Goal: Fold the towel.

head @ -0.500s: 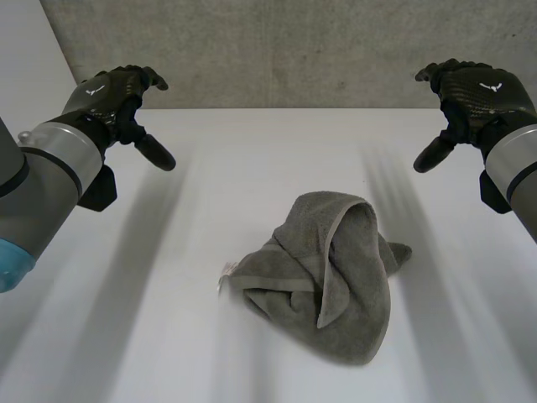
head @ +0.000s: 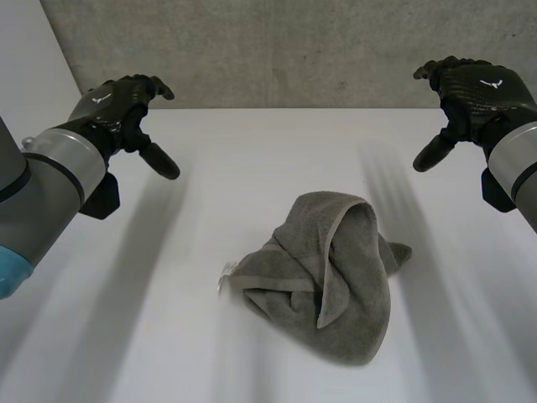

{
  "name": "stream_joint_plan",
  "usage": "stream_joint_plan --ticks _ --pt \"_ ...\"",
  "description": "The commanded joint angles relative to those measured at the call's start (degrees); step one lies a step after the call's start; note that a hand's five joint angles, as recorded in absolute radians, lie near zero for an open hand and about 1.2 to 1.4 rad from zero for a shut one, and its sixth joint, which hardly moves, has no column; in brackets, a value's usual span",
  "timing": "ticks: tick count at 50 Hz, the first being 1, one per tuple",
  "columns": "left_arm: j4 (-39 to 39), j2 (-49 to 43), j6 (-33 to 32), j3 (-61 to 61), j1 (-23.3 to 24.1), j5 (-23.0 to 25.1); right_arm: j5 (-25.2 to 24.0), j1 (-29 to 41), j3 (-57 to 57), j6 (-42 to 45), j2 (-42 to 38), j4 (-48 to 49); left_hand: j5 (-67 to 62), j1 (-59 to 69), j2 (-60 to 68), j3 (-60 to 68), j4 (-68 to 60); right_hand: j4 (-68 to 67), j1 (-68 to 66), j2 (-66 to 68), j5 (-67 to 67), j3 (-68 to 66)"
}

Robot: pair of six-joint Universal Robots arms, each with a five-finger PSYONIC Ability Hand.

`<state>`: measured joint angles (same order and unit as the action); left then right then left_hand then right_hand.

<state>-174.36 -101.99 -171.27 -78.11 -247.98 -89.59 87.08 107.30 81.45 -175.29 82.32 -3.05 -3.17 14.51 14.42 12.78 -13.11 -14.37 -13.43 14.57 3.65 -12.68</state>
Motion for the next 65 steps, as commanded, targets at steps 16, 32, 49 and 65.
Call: stream_joint_plan --ticks 16,32,49,65 --pt "-1.24 -8.66 0.50 -1.61 7.16 17.17 -17.12 -6.14 -2.79 3.29 -10.07 -10.31 2.45 -3.79 -3.70 -2.78 3.11 4.37 3.43 -4.57 -3.65 2.68" --pt "-6.79 -11.47 13.59 1.28 17.17 13.58 -16.15 -5.97 6.18 4.87 -11.57 -10.14 0.44 -1.78 -1.68 -2.78 3.11 4.37 3.43 -4.57 -3.65 2.68" --pt "-7.05 -18.07 13.24 9.11 25.09 1.96 -16.42 -11.68 21.29 -6.55 -6.82 -6.18 0.27 -1.61 -1.51 -2.78 3.11 4.37 3.43 -4.57 -3.65 2.68" --pt "-7.14 -23.34 7.11 12.10 26.94 -3.57 -16.42 -8.60 23.23 -17.01 -6.82 -1.79 -10.82 9.48 9.57 -2.78 3.11 4.37 -0.69 -0.45 0.47 2.68"
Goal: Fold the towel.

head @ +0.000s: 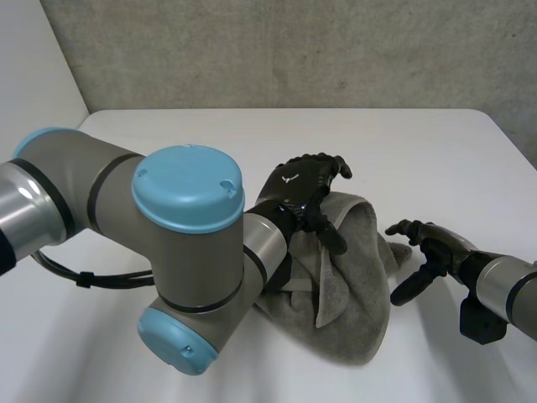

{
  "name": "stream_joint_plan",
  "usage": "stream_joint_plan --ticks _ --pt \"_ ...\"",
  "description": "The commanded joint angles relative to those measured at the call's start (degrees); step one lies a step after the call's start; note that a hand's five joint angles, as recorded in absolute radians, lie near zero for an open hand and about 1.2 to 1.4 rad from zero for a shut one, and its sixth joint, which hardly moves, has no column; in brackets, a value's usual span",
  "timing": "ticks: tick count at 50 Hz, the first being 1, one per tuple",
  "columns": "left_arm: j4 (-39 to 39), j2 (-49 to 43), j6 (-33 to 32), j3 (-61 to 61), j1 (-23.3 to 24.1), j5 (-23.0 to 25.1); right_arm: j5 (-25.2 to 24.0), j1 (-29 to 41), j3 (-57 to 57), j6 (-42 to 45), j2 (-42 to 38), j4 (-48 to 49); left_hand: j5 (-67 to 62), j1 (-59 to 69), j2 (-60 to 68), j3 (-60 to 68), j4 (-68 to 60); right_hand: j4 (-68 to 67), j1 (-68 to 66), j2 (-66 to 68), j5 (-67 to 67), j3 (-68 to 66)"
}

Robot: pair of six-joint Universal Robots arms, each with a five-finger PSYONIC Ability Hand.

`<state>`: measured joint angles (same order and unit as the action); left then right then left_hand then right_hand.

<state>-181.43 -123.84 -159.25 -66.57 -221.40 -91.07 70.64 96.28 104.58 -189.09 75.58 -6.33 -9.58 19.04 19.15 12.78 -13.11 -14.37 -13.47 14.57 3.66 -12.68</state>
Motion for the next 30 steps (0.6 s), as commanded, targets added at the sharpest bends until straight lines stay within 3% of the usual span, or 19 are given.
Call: stream_joint_plan --ticks 1,9,24,30 --pt "-0.06 -1.84 -6.85 0.57 0.26 -2.87 0.11 3.03 0.10 -3.56 -0.08 1.59 -5.43 5.96 5.85 -2.78 3.11 4.37 -0.81 -0.28 0.63 2.68" --pt "-1.38 -2.02 -14.07 -0.49 -0.53 -5.60 0.11 5.75 0.28 -4.26 -0.61 1.50 -15.84 16.38 16.27 -2.78 3.11 4.37 -5.52 4.43 5.34 2.68" --pt "-1.65 0.44 -14.34 -4.18 -2.02 -5.52 -0.59 5.32 -2.01 -6.64 0.80 -0.17 -17.05 17.58 17.47 -2.78 3.11 4.37 1.37 -2.47 -1.56 2.68" --pt "-1.65 0.71 -14.43 -4.36 -2.81 -5.52 -3.66 3.30 -2.71 -6.55 1.59 -2.62 -19.88 20.41 20.30 -2.78 3.11 4.37 3.47 -4.57 -3.66 2.68"
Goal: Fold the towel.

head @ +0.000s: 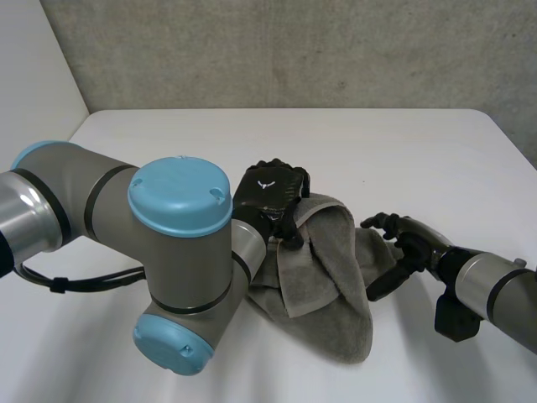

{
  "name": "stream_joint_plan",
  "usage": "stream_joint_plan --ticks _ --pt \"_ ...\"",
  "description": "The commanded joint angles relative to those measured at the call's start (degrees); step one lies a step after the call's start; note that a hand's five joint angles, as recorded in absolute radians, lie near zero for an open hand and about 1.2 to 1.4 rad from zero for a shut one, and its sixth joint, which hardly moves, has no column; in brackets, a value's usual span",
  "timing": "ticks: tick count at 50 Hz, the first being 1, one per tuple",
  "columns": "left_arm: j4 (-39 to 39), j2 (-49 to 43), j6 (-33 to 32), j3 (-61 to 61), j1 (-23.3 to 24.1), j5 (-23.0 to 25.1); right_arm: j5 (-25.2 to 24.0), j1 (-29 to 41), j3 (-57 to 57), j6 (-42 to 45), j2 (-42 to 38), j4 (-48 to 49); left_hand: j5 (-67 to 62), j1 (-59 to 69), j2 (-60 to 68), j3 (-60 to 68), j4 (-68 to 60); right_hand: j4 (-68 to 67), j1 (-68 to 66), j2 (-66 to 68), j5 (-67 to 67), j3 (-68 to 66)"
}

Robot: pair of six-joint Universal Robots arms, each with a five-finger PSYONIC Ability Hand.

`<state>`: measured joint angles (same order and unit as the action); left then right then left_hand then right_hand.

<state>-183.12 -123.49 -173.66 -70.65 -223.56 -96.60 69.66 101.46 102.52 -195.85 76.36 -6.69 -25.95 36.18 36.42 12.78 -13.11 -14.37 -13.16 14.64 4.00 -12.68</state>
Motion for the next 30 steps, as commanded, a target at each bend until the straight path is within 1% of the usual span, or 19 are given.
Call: stream_joint_plan --ticks 1,2,3,8,11,15,22,30 --pt "0.05 0.35 -0.19 -0.36 -1.00 0.01 -3.56 -2.40 -0.91 0.21 0.81 -2.80 -12.03 11.79 11.56 -2.78 3.11 4.37 3.16 -4.64 -4.00 2.68" --pt "0.05 0.35 -0.19 -0.36 -1.00 0.01 -3.57 -2.41 -0.92 0.21 0.81 -2.80 -12.11 11.88 11.64 -2.78 3.11 4.37 3.16 -4.64 -4.00 2.68" --pt "0.05 0.53 -0.19 -0.71 -1.35 0.10 -4.35 -2.58 -1.35 0.21 0.90 -3.24 -18.44 18.21 17.97 -2.78 3.11 4.37 3.16 -4.64 -4.00 2.68" --pt "-0.13 1.67 -0.19 -1.94 -2.40 0.10 -5.76 -2.76 -1.71 0.12 0.81 -3.94 -19.85 19.61 19.37 -2.78 3.11 4.37 3.16 -4.64 -4.00 2.68" --pt "-0.22 2.63 -0.28 -2.64 -2.67 0.10 -6.03 -2.06 -1.71 -0.23 0.55 -3.94 -24.20 23.96 23.73 -2.78 3.11 4.37 3.16 -4.64 -4.00 2.68" --pt "-0.22 3.52 -0.36 -3.26 -2.84 0.10 -6.29 -1.70 -1.80 -0.50 0.11 -3.94 -24.90 24.66 24.43 -2.78 3.11 4.37 3.16 -4.64 -4.00 2.68" --pt "-0.13 4.13 -0.54 -4.67 -2.84 0.01 -5.50 2.68 -3.99 -0.93 -3.31 -3.59 -24.73 24.50 24.26 -2.78 3.11 4.37 1.90 -3.39 -2.75 2.68" --pt "-0.13 5.01 -0.72 -5.11 -2.84 0.01 -5.68 6.55 -4.61 -5.68 -5.60 -3.24 -24.73 24.50 24.26 -2.78 3.11 4.37 -4.15 2.66 3.30 2.68"
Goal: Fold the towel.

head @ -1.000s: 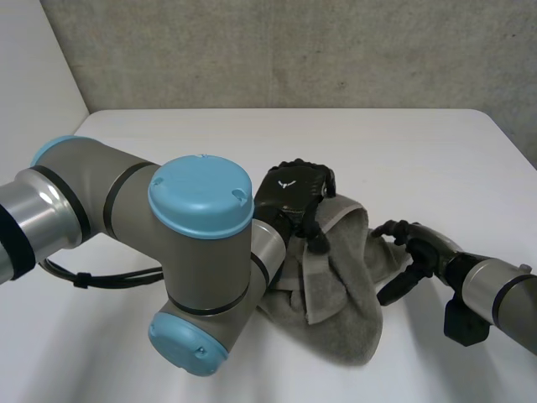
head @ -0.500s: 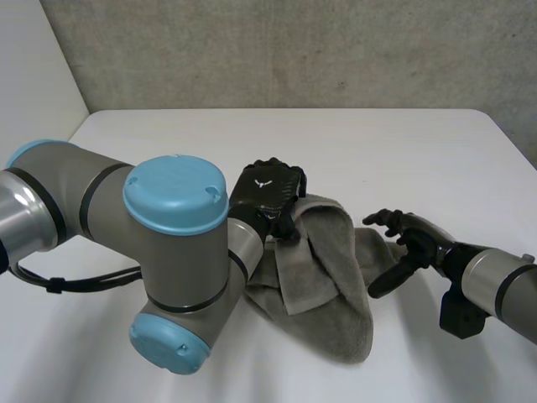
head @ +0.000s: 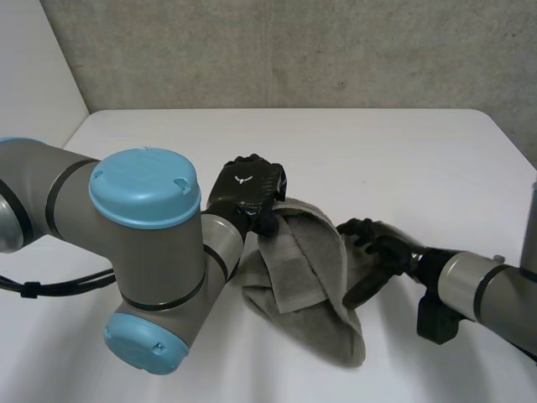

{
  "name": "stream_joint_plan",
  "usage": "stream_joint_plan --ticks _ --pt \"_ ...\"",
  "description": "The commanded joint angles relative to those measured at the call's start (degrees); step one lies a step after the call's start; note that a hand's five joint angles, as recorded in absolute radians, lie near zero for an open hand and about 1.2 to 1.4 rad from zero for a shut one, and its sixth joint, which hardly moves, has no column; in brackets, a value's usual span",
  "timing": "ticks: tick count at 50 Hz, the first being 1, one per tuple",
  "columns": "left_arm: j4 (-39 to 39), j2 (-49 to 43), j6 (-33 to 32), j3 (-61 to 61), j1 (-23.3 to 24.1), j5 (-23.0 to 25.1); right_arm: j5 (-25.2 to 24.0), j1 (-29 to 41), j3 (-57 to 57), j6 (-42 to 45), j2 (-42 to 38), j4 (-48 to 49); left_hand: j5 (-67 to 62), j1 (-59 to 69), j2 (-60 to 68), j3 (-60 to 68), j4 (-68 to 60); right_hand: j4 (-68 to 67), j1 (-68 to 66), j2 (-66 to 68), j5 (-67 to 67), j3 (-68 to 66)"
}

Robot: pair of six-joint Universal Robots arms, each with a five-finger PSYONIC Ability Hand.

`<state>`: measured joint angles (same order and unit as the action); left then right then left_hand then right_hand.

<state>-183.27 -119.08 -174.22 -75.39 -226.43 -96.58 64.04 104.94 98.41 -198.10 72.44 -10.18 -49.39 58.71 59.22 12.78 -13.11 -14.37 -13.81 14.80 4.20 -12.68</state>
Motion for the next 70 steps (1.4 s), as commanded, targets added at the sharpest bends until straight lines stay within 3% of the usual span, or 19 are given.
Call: stream_joint_plan --ticks 1,17,24,38,45,53,55,61,63,64,65,70 --pt "0.02 0.60 -0.15 -0.38 0.03 -0.01 -0.05 3.52 -0.50 -3.69 -1.68 0.25 -1.28 1.97 1.46 -2.78 3.11 4.37 -4.51 3.52 4.11 2.68" --pt "-0.15 1.83 -1.64 -0.29 -3.92 -0.01 -0.05 2.64 0.38 -3.61 3.23 -1.42 -1.45 2.14 1.63 -2.78 3.11 4.37 -2.50 1.51 2.11 2.68" --pt "-1.82 1.48 -5.42 -0.29 -4.37 -0.27 -0.14 3.43 -0.24 -3.78 3.59 -2.65 -1.45 2.14 1.63 -2.78 3.11 4.37 -2.50 1.51 2.11 2.68" --pt "-2.62 3.32 -5.86 -1.61 -4.63 -0.19 0.39 7.12 -0.41 -4.66 1.92 -2.22 -1.28 1.97 1.46 -2.78 3.11 4.37 -2.50 1.51 2.11 2.68" --pt "-2.62 2.97 -5.60 -1.61 -5.42 -0.10 2.06 7.30 -0.06 -3.96 3.06 -2.04 -1.12 1.80 1.29 -2.78 3.11 4.37 -2.50 1.51 2.11 2.68" --pt "-2.62 2.44 -5.34 -2.05 -5.33 -0.10 7.95 10.99 0.20 -3.78 2.18 0.07 -1.12 1.80 1.29 -2.78 3.11 4.37 -4.86 3.87 4.46 2.68" --pt "-2.70 2.36 -5.34 -2.83 -4.98 0.25 10.57 12.30 0.29 -3.87 1.40 2.17 -8.63 9.32 8.81 -2.78 3.11 4.37 -12.54 11.55 12.15 2.68" --pt "-2.70 2.44 -5.07 -4.24 -4.72 0.78 13.84 14.68 0.38 -3.96 -0.10 5.34 -13.06 13.75 13.23 -2.78 3.11 4.37 -29.41 28.43 29.02 2.68" --pt "-2.62 2.62 -5.07 -4.59 -4.63 1.04 15.24 15.91 0.29 -4.13 -1.85 7.70 -15.24 15.93 15.41 -2.78 3.11 4.37 -52.99 52.01 52.60 2.68" --pt "-2.62 2.62 -5.07 -4.60 -4.63 1.04 15.24 15.91 0.29 -4.14 -1.86 7.72 -15.25 15.93 15.42 -2.78 3.11 4.37 -53.13 52.14 52.74 2.68" --pt "-2.62 2.97 -5.07 -4.68 -4.63 1.48 15.24 16.09 0.20 -4.48 -2.47 9.02 -16.08 16.77 16.25 -2.78 3.11 4.37 -66.06 65.07 65.67 2.68" --pt "-2.62 4.02 -4.90 -4.68 -5.24 3.85 14.80 15.47 -0.76 -4.49 -1.77 11.06 -17.77 18.45 17.94 -2.78 3.11 4.37 -66.19 65.20 65.80 2.68"
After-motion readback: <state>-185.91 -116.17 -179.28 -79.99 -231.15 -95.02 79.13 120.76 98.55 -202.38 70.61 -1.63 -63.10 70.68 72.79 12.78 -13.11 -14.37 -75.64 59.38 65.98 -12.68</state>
